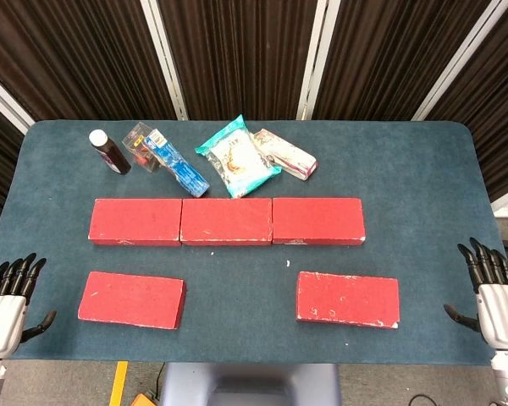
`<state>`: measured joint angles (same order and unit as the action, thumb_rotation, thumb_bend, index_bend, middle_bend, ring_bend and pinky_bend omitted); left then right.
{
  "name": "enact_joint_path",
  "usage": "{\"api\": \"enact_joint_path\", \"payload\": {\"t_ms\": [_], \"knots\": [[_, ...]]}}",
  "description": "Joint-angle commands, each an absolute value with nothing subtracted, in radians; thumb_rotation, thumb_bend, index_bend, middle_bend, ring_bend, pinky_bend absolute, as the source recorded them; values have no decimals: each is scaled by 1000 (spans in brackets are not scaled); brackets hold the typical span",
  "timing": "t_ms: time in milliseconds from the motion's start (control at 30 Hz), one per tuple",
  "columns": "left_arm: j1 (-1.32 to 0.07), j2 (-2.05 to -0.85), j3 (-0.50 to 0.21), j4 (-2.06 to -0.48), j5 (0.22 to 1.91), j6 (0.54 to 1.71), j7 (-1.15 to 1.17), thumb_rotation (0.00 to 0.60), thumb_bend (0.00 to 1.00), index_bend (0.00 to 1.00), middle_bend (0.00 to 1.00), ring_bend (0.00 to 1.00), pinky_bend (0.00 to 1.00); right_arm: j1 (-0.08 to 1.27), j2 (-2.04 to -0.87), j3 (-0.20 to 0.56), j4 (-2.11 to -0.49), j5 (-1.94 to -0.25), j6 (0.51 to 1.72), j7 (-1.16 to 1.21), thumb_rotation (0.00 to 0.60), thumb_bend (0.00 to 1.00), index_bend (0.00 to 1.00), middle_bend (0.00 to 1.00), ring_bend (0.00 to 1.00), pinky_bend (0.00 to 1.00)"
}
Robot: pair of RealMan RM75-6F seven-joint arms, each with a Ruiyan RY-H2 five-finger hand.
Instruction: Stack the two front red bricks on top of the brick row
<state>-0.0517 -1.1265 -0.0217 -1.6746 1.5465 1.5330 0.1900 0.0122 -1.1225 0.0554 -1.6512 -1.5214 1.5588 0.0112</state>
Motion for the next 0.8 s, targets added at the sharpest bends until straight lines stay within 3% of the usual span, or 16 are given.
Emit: {"api": "enact_joint_path", "payload": {"t_ms": [33,533,800], "knots": [[-51,-1124,-21,-1673,1562,1543,151,600,241,0,0,0,0,13,-1127,58,-1653,-1515,1555,1,600,0,71,26,0,0],[-60,-1104,-15,-1675,1553,1513,100,600,193,0,0,0,0,11,-1119,54,-1654,-1523,1553,24,600,0,71,26,0,0],[-103,-942,1,-1860,1545,1418,246,600,196,0,0,0,0,27,-1113,50,-1652,-1514,1509,33,600,0,72,26,0,0]]}}
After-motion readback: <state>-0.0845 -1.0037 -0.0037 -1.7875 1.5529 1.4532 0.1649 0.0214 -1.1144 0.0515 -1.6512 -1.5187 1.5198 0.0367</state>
